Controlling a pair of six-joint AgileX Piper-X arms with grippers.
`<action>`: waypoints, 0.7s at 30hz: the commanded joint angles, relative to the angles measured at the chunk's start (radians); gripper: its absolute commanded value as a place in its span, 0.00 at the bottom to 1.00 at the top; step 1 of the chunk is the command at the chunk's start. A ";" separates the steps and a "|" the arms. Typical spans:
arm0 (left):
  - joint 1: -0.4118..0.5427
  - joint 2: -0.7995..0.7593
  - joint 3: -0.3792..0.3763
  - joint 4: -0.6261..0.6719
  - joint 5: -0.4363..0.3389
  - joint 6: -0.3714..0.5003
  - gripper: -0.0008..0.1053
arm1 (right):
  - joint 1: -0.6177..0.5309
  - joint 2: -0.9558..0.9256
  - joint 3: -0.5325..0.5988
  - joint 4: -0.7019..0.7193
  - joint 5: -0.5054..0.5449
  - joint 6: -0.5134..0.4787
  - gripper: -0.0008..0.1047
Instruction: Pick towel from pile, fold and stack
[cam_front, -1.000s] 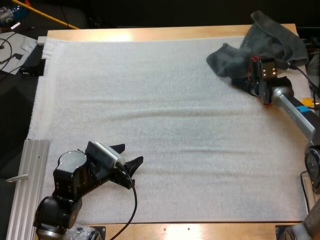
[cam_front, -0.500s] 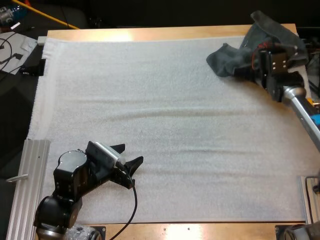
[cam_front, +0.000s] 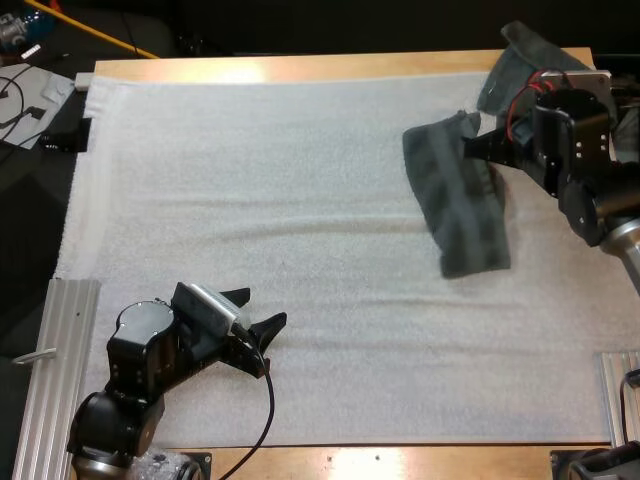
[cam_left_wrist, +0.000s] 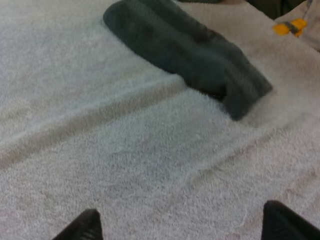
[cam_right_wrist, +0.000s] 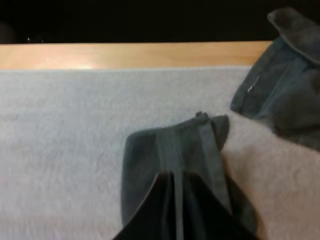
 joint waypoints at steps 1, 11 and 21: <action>-0.004 -0.001 -0.005 -0.008 0.011 -0.010 0.61 | 0.020 -0.070 -0.004 0.045 -0.007 -0.028 0.01; -0.005 -0.002 -0.028 -0.011 0.026 -0.019 0.60 | 0.153 -0.225 0.001 0.253 -0.037 -0.014 0.01; -0.008 0.002 -0.068 0.032 0.022 -0.019 0.60 | 0.386 -0.249 0.000 0.328 -0.109 0.075 0.01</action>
